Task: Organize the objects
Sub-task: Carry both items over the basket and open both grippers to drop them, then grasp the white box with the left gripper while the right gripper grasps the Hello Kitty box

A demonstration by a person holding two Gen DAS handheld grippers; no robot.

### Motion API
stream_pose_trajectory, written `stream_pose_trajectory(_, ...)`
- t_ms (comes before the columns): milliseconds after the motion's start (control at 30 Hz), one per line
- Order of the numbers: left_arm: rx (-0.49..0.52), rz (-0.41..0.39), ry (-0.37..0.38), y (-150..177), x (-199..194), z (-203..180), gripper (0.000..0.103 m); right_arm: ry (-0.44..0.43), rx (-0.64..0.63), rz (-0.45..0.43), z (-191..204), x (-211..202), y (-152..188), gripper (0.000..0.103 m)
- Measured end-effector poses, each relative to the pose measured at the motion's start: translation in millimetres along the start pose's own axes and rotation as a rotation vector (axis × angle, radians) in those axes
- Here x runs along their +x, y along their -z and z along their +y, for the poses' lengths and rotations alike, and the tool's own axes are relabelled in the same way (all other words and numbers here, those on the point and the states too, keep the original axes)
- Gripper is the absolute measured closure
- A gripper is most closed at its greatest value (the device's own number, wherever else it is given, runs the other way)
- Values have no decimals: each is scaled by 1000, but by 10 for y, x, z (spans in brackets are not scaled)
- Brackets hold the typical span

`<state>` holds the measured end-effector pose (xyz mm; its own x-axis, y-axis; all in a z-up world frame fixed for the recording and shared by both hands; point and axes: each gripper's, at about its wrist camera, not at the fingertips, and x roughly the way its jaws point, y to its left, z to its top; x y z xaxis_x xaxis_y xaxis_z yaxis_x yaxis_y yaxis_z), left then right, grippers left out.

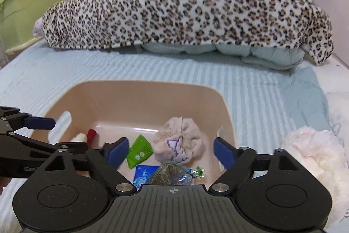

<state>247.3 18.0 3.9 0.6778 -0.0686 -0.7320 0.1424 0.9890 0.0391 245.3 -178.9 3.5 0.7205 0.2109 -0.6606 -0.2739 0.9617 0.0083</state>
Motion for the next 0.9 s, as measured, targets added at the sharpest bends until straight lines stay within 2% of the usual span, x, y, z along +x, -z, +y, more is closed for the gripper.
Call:
stream_pose_trajectory(167,-13,-30,-16,47,-275,95,16,-12,26,-29,-9,-286,40,0)
stream_pose_trajectory(400,56,-25,-44,329,-496,118,13,-20,37,-4,46,-489,287,0)
stream_pose_trajectory(700,9,87,-35,776,-317,204,13,-32,86,138,230,-244,854,0)
stream_pose_trajectory(900,1,116,-44,930,-222,213,13,-46,86,194,382,-73,1096,0)
